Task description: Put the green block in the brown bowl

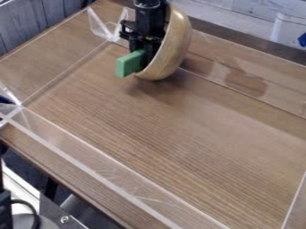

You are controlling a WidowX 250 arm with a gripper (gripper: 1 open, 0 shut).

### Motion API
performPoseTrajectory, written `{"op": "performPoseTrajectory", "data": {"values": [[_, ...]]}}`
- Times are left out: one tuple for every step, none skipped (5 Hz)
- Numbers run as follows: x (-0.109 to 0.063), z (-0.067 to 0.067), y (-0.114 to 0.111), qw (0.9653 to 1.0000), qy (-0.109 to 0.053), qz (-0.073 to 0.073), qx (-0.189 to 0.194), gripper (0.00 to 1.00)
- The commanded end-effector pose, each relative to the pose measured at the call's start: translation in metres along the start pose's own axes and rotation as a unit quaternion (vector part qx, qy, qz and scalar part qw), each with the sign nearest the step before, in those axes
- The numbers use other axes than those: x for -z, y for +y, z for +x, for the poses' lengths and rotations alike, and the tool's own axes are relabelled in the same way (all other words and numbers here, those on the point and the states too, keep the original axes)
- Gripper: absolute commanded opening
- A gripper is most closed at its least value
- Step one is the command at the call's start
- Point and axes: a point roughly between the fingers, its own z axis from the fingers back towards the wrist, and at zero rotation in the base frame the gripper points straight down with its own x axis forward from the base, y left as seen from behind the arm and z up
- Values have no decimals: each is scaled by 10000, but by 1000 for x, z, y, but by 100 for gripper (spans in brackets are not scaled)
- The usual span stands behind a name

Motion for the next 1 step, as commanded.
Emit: {"op": "performPoseTrajectory", "data": {"values": [[29, 6, 2, 9995, 291, -41, 78, 0]]}}
